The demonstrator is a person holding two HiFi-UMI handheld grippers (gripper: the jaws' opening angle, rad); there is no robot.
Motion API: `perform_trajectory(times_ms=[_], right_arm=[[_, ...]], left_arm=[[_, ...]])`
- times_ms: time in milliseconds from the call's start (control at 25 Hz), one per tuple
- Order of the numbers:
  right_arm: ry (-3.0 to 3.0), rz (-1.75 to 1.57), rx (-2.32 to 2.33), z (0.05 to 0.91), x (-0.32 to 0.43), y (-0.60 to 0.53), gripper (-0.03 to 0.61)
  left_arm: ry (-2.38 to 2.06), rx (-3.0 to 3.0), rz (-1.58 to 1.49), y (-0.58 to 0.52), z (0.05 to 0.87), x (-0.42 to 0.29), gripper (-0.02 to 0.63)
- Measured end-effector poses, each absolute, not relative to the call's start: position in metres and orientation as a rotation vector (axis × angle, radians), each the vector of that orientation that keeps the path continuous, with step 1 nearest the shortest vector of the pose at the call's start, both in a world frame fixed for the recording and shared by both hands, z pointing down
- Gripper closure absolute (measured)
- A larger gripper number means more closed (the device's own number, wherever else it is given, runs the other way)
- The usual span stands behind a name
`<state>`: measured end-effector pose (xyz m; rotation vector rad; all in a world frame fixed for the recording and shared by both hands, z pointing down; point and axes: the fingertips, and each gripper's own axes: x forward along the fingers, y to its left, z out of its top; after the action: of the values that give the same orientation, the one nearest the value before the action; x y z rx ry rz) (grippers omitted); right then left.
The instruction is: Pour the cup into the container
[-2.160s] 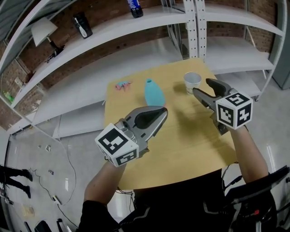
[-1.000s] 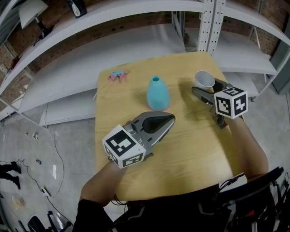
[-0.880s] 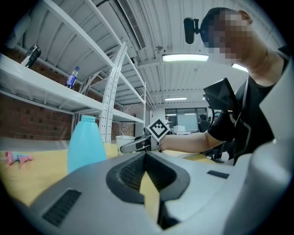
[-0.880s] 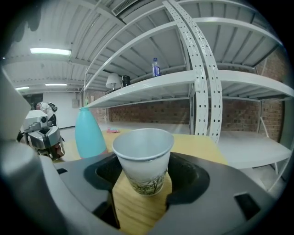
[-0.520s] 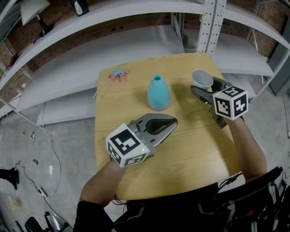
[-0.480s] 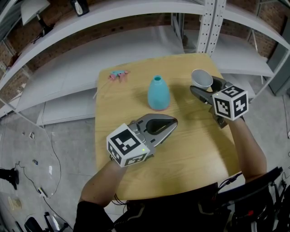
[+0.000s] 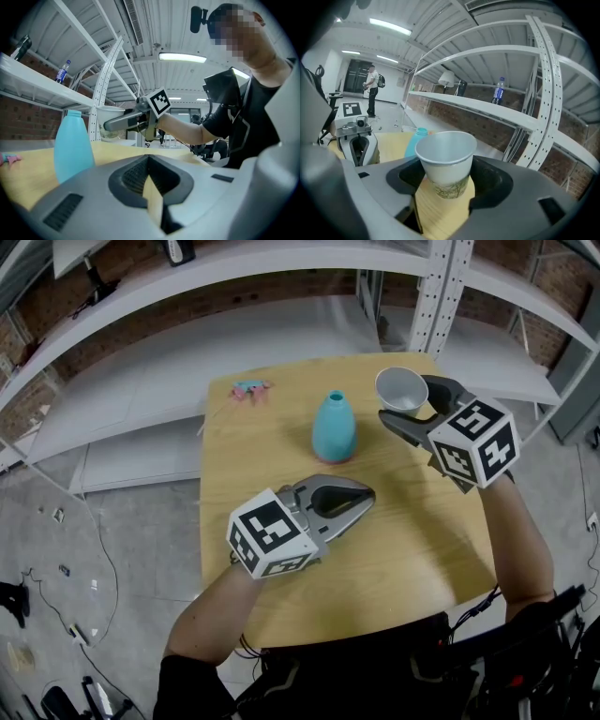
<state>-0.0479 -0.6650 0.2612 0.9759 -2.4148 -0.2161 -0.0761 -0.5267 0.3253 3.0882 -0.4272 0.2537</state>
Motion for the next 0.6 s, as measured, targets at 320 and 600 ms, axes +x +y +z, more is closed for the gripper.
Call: perform_trajectory(times_ms=[320,600], right_arm=[[-2.307,-0.353,0.917,0.252,-0.072,-0.668,0.276],[-2.207,-0.477,0.878,0.249,-0.088,-0.668,0.276]], left_arm=[[-0.415,3.083,0.262,-0.525,0.326,-0.076,0.612],[-0.375,3.090,0.272,-0.520,0.327,-0.075,0.612]])
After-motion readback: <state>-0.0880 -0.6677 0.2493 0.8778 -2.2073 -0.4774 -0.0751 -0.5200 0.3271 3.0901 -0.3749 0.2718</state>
